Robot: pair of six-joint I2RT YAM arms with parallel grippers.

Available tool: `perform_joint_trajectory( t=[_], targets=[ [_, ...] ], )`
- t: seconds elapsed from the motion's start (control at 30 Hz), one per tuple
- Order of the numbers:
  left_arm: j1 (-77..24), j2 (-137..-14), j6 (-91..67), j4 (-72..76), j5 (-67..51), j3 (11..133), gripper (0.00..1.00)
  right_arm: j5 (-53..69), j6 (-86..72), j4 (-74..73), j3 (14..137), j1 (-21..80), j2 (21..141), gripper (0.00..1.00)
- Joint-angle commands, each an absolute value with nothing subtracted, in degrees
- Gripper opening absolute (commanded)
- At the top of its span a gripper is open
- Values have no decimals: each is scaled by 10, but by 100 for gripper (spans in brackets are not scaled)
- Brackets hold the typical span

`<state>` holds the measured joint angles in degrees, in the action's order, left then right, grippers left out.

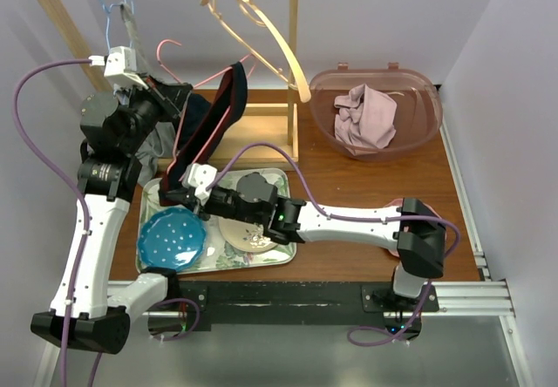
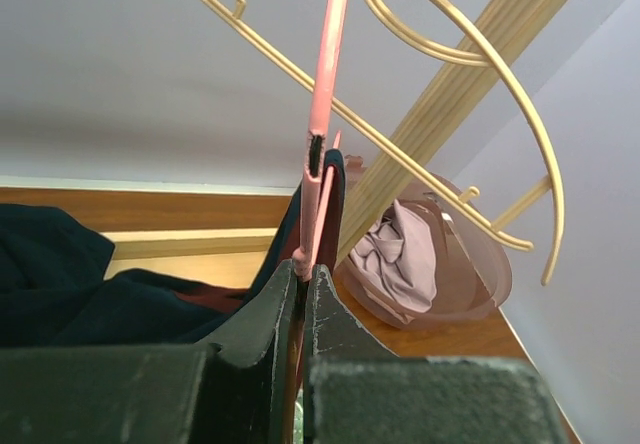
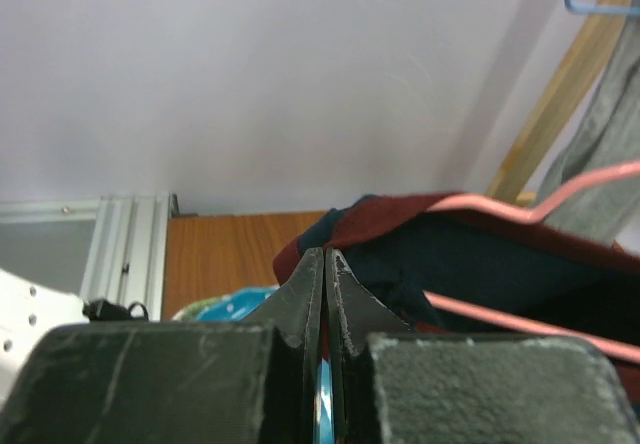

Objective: Remove the tank top from the hanger

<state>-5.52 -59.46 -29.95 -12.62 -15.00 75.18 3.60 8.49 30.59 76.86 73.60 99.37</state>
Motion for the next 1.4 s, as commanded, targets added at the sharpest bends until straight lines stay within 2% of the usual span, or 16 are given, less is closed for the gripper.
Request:
perform_joint_trajectory(
  t=[0.0, 0.2, 0.33, 0.43, 0.57, 0.8, 1.03, 1.13, 1.37],
  targets=[
    [-53, -604, -303, -91, -112, 787, 0, 11, 90, 319, 737, 743, 958, 0],
    [-53, -608, -315, -85, -91, 795, 0, 19, 76, 292, 748, 746, 967, 0],
    [-54, -608, -316, -92, -75, 802, 0, -38, 66, 278, 747, 748, 971, 0],
    [-53, -606, -315, -91, -47, 793, 0, -82, 48, 212, 784, 749, 983, 0],
    [-53, -604, -315, -81, -9, 770, 0, -54, 26, 193, 807, 757, 969, 0],
    [-53, -606, -333, -66, -11, 755, 0, -33, 7, 174, 852, 770, 990, 0],
    [-54, -606, -338, -69, -2, 750, 0, -69, -18, 146, 910, 776, 1034, 0],
    [-53, -604, -333, -76, -2, 758, 0, -106, -4, 145, 887, 777, 1020, 0],
    [-54, -611, -304, -116, -92, 791, 0, -185, 14, 228, 714, 763, 922, 0]
  ],
)
